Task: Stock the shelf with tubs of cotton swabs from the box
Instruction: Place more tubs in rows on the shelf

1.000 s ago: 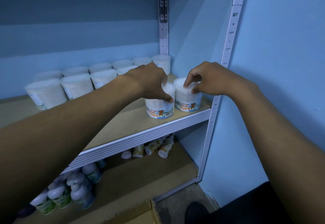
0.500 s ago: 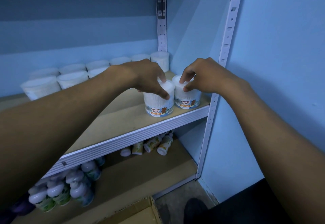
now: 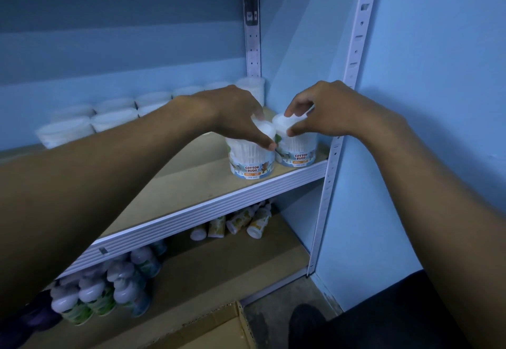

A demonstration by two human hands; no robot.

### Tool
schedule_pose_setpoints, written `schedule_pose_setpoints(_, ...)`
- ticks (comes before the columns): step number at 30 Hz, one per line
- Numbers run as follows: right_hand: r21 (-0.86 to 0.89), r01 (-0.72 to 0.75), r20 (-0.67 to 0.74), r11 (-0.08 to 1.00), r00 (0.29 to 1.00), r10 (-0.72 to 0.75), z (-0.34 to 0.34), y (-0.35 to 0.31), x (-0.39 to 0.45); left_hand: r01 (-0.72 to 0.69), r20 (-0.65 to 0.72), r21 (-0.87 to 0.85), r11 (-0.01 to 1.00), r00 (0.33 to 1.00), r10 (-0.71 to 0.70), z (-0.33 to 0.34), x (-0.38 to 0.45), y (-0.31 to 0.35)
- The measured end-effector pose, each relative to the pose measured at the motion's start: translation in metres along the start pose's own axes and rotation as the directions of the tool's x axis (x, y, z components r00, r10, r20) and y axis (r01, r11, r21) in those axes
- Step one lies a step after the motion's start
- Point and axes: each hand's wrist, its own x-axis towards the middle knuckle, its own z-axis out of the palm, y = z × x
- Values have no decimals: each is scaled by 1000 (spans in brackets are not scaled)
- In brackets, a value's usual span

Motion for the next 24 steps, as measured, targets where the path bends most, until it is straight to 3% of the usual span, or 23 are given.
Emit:
schedule_pose_setpoints(14,4,21,19,1000,1000,-21,3,1,2,63,-83,25,998,995,-61,7,5,2)
schedule_pose_setpoints(24,28,28,4,999,1000,-28,5,4,2,110,-52,-6,994,993,-110,3,4,4)
